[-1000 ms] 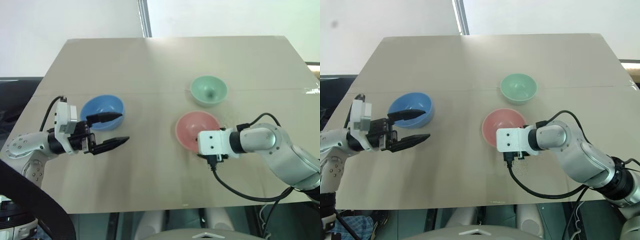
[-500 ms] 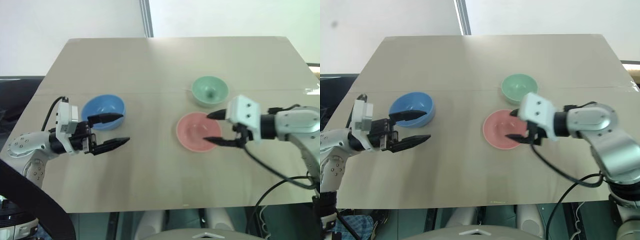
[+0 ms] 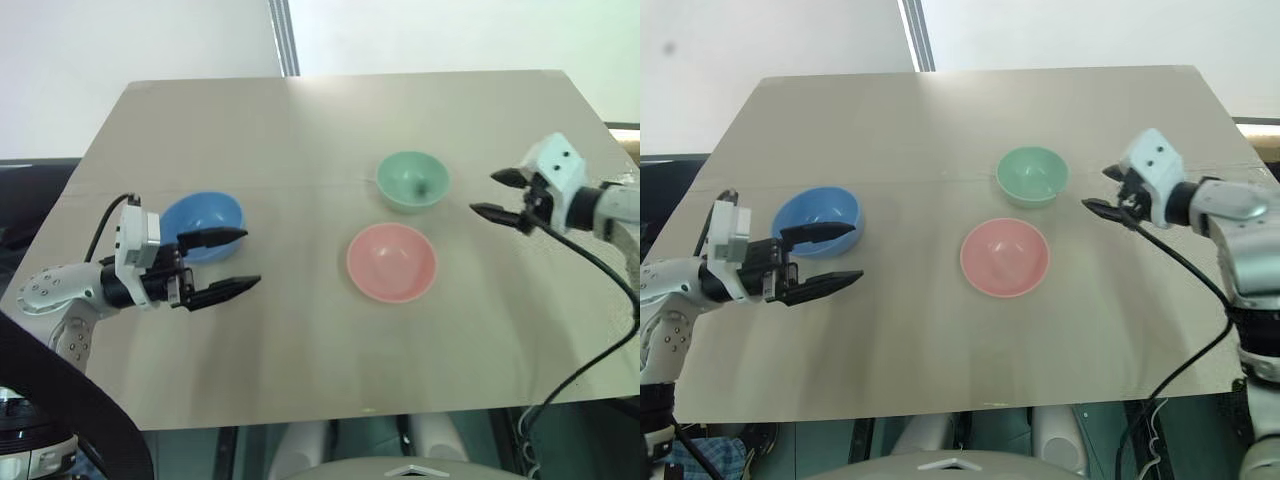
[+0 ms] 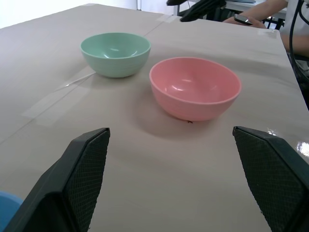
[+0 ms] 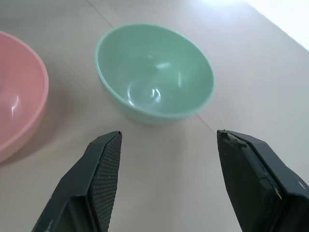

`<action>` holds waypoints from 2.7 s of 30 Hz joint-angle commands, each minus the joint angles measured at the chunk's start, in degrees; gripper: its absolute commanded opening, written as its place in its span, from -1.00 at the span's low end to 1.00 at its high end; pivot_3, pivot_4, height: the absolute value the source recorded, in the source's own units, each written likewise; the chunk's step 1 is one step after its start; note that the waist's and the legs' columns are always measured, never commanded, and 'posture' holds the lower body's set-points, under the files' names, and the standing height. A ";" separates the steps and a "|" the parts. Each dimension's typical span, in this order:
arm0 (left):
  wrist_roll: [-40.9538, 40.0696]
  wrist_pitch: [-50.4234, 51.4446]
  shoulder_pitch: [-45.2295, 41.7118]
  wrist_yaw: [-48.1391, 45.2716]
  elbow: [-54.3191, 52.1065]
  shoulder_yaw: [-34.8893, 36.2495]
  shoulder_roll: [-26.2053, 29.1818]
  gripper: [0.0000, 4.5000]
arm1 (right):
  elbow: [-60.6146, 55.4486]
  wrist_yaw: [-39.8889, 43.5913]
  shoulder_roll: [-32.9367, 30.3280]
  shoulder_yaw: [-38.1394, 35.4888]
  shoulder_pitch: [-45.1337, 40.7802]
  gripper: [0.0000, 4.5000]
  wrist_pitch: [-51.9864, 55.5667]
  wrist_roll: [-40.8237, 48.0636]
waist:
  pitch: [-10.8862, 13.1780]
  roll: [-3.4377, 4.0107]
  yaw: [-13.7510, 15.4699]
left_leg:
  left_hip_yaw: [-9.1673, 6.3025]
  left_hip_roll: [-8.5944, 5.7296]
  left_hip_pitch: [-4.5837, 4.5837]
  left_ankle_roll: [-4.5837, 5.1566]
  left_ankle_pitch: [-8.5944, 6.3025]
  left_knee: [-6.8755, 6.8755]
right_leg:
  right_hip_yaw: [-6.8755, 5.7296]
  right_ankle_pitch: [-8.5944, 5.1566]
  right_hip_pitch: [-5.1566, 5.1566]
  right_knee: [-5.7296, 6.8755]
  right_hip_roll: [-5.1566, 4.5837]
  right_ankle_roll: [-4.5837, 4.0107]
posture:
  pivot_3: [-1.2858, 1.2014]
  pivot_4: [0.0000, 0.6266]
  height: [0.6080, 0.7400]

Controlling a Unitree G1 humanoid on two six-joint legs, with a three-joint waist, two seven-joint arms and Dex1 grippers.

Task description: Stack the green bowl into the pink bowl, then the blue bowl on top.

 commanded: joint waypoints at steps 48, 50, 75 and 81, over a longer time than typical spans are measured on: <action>-0.49 0.00 3.04 1.23 -2.96 4.87 1.61 0.93 | -0.72 20.22 2.41 20.34 -15.19 -0.97 -22.47 -18.53 | 0.03 0.06 -1.18 | -0.25 0.00 -0.21 -0.01 0.01 -0.01 | -0.21 0.00 -0.06 -0.14 -0.05 0.00 | 0.03 -0.52 1.00; -0.57 0.27 2.74 1.08 -2.62 4.79 1.77 0.93 | -9.00 24.20 -2.43 20.05 -11.90 -0.97 -21.29 -17.43 | 0.03 0.05 -0.90 | -0.31 0.00 -0.25 -0.01 0.00 -0.01 | -0.29 0.00 -0.05 -0.18 -0.07 0.00 | 0.03 -0.52 1.00; 0.09 -0.70 -1.65 -0.97 1.16 1.84 2.09 0.93 | -25.51 26.57 -4.45 19.59 -7.66 0.89 -7.47 -13.90 | 0.03 0.02 0.18 | -0.26 -0.02 -0.17 -0.01 0.00 0.04 | -0.27 0.00 0.00 -0.12 -0.04 0.00 | 0.03 -0.52 1.00; 0.10 -0.96 -0.92 -0.88 0.90 2.41 2.15 0.93 | -24.69 28.27 -7.24 7.40 -6.07 0.89 1.32 -0.40 | 0.03 0.02 0.25 | -0.28 -0.01 -0.19 -0.01 0.00 0.03 | -0.28 0.00 0.00 -0.15 -0.06 0.00 | 0.03 -0.52 1.00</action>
